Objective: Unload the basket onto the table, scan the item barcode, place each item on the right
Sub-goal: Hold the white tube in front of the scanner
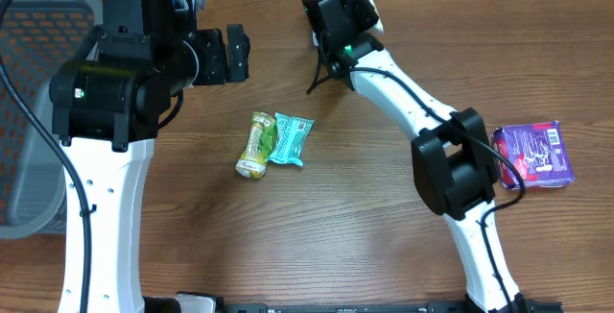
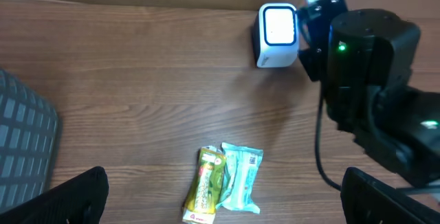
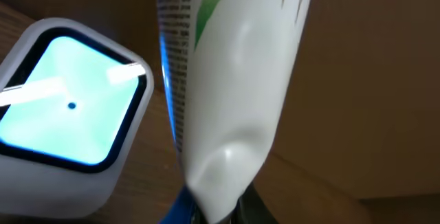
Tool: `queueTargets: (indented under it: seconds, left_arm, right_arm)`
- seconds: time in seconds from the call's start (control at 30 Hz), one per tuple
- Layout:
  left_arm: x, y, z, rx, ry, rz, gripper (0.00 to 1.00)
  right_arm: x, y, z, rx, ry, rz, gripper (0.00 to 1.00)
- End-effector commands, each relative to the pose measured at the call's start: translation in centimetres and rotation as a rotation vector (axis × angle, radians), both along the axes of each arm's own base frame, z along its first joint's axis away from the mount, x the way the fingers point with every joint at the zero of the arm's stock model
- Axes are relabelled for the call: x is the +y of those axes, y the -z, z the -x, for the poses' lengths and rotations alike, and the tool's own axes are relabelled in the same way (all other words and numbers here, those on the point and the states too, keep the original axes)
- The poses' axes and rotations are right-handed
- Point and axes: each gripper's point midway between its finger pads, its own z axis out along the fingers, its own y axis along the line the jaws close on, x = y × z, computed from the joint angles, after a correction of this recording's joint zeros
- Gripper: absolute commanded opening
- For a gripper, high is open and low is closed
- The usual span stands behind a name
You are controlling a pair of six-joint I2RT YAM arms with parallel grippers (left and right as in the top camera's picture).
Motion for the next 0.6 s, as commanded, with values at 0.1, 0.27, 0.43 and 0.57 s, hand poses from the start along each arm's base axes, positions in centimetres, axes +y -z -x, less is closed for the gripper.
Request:
queueTargets:
  seconds: [0.1,0.27,0.43,0.57]
  left_arm:
    - [0.2,0.1,-0.2,-0.001,0.000,-0.008,1.00]
    - [0.2,0.1,-0.2,-0.001,0.000,-0.008,1.00]
    - [0.2,0.1,-0.2,-0.001,0.000,-0.008,0.99]
    - [0.2,0.1,-0.2,-0.001,0.000,-0.008,1.00]
  right_arm:
    - [1.1,-0.2,-1.8,-0.003,-0.141,0.189,0.04]
    - [-0.5,1.7,-2.3,0.046,-0.149,0.217,0.04]
    - [-1.2,3.0,-2.1,0.104,-0.163,0.221,0.04]
    - [-1.8,5.1,-0.9,0.216,-0.176,0.260,0.04]
